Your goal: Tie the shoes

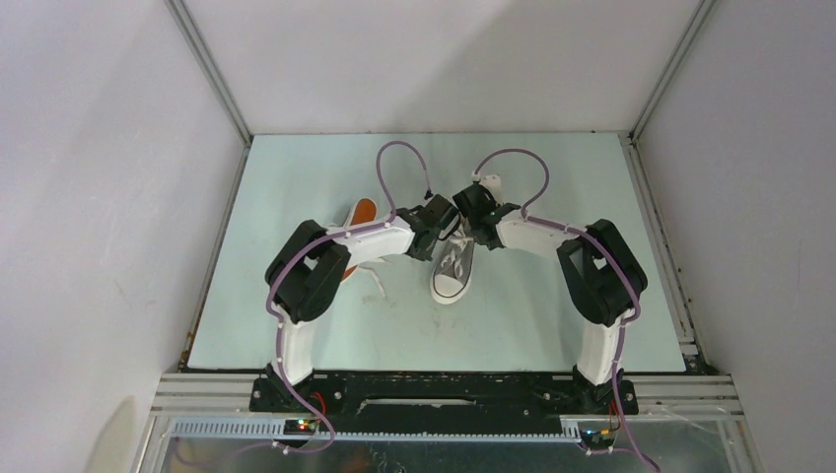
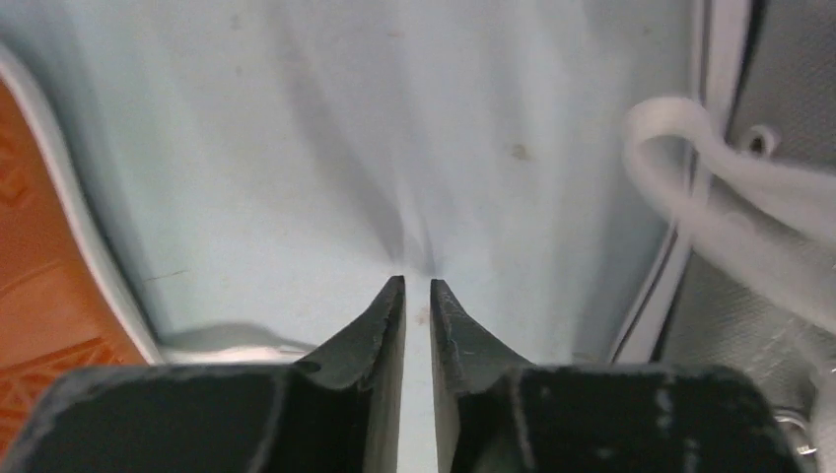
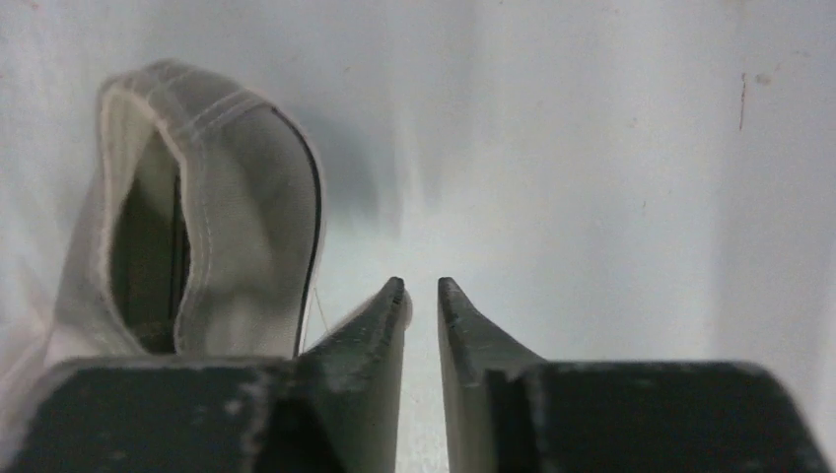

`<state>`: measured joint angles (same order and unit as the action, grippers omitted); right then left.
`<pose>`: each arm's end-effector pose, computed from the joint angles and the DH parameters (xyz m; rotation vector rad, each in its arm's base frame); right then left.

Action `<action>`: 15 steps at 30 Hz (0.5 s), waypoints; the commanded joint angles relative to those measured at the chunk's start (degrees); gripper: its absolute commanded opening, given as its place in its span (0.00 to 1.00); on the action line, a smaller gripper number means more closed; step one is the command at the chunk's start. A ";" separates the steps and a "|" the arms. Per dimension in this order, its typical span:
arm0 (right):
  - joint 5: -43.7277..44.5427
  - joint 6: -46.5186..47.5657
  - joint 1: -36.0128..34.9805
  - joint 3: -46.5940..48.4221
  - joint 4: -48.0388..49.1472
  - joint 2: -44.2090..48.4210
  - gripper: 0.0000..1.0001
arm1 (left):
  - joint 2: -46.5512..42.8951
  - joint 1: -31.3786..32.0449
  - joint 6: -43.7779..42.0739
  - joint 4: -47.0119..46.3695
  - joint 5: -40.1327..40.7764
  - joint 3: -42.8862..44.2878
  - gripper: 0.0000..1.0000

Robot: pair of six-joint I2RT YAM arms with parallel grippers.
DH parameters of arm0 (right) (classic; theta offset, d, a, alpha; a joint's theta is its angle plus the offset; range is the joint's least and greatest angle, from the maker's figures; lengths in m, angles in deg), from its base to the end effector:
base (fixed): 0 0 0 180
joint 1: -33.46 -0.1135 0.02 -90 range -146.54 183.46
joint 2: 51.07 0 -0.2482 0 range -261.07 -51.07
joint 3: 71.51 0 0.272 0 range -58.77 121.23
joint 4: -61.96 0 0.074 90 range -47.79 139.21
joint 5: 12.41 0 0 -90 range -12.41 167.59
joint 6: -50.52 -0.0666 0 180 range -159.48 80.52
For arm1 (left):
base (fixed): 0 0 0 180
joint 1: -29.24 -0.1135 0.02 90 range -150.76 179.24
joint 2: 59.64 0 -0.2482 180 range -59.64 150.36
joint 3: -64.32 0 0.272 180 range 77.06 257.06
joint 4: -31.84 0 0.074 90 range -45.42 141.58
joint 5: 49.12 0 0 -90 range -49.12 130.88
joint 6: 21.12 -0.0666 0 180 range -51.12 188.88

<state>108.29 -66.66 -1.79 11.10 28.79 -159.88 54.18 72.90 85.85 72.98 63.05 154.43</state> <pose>0.3552 0.2094 0.1154 0.0111 2.4158 -0.2237 0.3262 -0.2766 0.1084 0.4838 2.5257 0.1453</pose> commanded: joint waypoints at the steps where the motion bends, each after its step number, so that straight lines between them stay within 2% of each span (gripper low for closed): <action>1: -0.72 3.64 -2.60 0.02 0.01 5.08 0.29 | -6.49 0.33 -1.37 0.67 6.28 -0.01 0.35; 4: -8.61 3.92 -1.63 -0.70 2.28 10.89 0.48 | -14.36 -0.15 -2.78 -3.43 3.56 -1.97 0.56; 5: -13.51 3.68 -0.76 -1.09 4.02 13.71 0.51 | -16.45 -0.41 -3.06 -4.88 2.60 -4.33 0.73; 7: -19.56 3.07 0.66 -4.73 7.69 19.05 0.65 | -25.27 -2.25 -2.61 -11.92 -3.36 -9.37 0.85; 9: -22.95 2.84 1.69 -8.21 11.11 24.94 0.74 | -31.58 -5.55 -0.48 -17.16 -9.46 -15.28 0.90; 11: -24.02 3.21 2.66 -10.78 12.61 29.81 0.78 | -37.38 -8.90 1.71 -21.46 -13.60 -21.57 0.92; 15: -22.19 4.08 5.05 -16.08 14.01 37.59 0.82 | -48.48 -14.90 4.67 -26.11 -12.87 -32.18 0.94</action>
<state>87.90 -63.36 1.51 -0.51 38.41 -127.84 12.85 62.27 86.66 53.94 53.39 130.89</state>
